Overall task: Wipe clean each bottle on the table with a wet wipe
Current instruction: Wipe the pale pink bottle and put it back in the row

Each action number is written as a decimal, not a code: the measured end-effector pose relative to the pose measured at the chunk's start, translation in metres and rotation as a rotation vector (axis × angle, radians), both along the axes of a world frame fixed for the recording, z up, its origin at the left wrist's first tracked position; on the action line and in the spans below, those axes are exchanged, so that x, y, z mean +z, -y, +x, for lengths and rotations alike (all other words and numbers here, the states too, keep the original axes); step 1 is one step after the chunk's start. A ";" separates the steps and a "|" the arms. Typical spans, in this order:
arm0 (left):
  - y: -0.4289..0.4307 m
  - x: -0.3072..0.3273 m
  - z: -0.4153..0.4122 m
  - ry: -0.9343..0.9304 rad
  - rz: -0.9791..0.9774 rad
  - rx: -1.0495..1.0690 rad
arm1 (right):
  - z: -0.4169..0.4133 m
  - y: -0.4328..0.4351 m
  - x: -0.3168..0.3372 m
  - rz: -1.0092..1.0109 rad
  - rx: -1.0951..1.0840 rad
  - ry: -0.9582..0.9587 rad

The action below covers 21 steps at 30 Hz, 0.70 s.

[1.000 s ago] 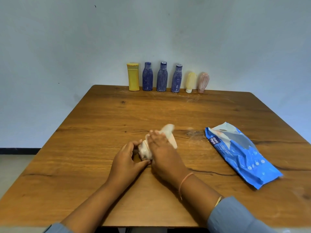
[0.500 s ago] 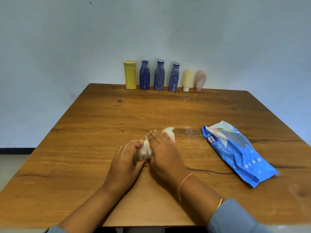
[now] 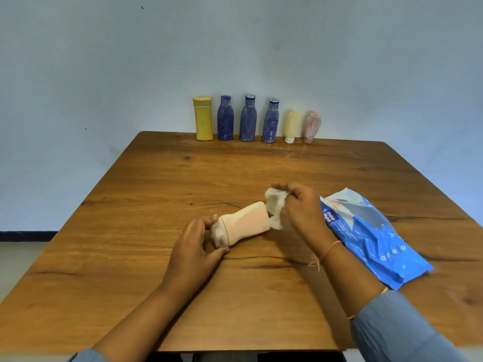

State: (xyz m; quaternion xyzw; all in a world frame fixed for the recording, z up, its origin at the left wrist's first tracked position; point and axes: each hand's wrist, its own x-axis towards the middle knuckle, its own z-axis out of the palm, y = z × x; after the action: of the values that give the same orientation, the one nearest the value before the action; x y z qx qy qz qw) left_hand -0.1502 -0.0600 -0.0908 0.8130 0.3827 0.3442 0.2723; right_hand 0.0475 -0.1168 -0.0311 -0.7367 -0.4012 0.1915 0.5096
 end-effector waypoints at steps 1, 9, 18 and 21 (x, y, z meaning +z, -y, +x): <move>-0.001 0.000 0.001 -0.006 -0.016 0.004 | 0.002 0.000 0.006 0.058 -0.036 -0.177; -0.005 -0.003 0.003 -0.027 -0.065 0.037 | -0.022 -0.011 0.014 0.150 0.099 -0.917; -0.008 -0.008 0.003 -0.002 -0.071 0.054 | -0.025 -0.006 -0.030 -0.143 0.273 0.661; -0.009 -0.009 0.003 0.000 -0.073 0.058 | -0.028 0.001 -0.032 -0.228 0.341 0.756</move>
State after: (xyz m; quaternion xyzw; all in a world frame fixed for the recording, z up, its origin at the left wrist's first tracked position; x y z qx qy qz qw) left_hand -0.1467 -0.0508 -0.1001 0.7911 0.4184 0.3378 0.2915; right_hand 0.0193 -0.1182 -0.0631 -0.7297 -0.6520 0.0326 0.2033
